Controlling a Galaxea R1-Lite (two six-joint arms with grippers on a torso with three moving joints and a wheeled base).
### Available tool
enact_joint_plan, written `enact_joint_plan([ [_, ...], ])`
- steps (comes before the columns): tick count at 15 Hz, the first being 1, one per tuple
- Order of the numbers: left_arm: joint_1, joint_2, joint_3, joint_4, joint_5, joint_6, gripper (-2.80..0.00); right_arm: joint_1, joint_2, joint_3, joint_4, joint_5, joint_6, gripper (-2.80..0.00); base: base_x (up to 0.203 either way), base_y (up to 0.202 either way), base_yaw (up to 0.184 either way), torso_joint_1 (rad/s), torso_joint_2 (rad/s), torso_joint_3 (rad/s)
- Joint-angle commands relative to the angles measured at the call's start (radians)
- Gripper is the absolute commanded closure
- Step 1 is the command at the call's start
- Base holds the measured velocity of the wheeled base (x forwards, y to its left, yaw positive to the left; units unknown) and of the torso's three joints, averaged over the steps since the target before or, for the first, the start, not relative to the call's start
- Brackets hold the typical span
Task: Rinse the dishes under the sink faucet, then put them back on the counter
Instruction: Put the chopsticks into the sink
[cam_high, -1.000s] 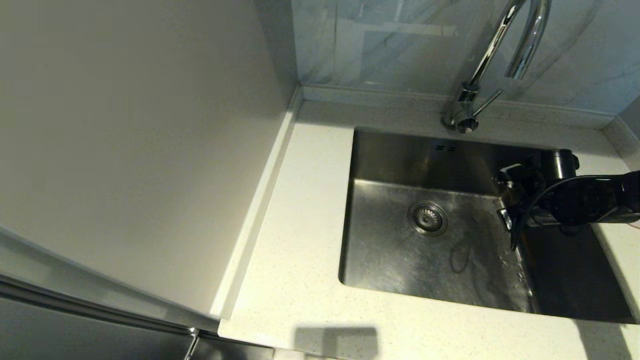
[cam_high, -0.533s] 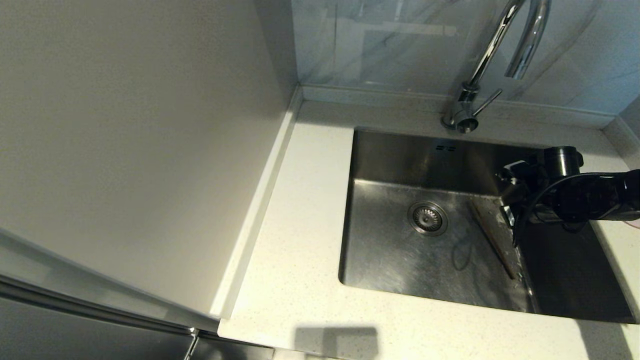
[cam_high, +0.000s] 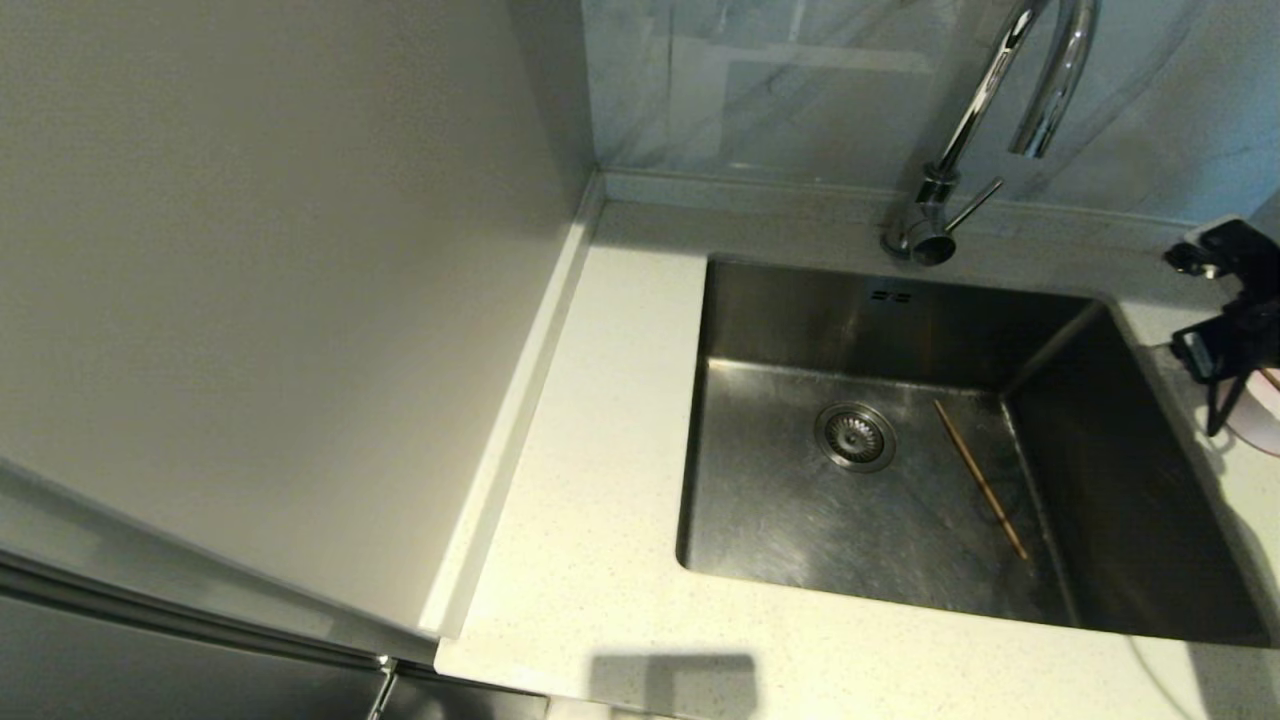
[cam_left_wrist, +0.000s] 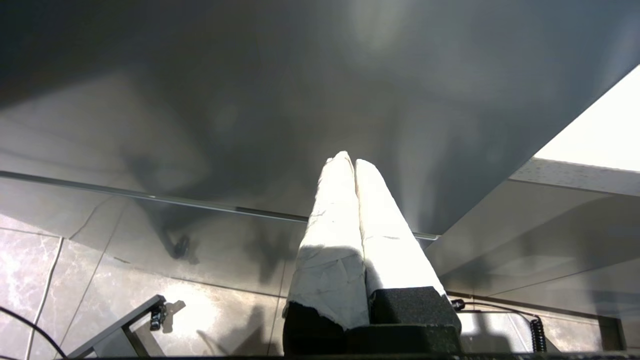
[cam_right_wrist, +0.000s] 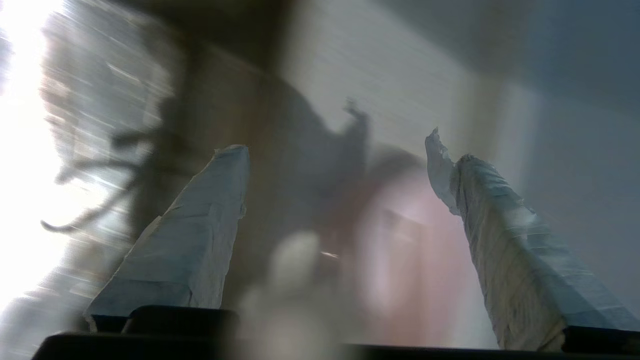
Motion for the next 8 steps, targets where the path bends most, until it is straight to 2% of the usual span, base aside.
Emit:
enact_joint_plan([
  [1,0.000,-0.003,0.000,0.000,0.001,-0.001,0.00,-0.142,-0.083,-0.002,0.065,0.054,-0.123,-2.80,0.000,0.000,0.000,0.000,0.00,0.000],
  [2,0.000,-0.003,0.000,0.000,0.001,-0.001,0.00,-0.193,-0.094,-0.005,0.121,0.088,-0.163,-2.80,0.000,0.000,0.000,0.000,0.00,0.000],
  [4,0.000,-0.003,0.000,0.000,0.001,-0.001,0.00,-0.254,-0.097,-0.007,0.198,0.117,-0.191,-2.80,0.000,0.000,0.000,0.000,0.00,0.000],
  [8,0.000,-0.003,0.000,0.000,0.001,-0.001,0.00,-0.289,-0.067,-0.007,0.221,0.120,-0.202,-2.80,0.000,0.000,0.000,0.000,0.00,0.000],
])
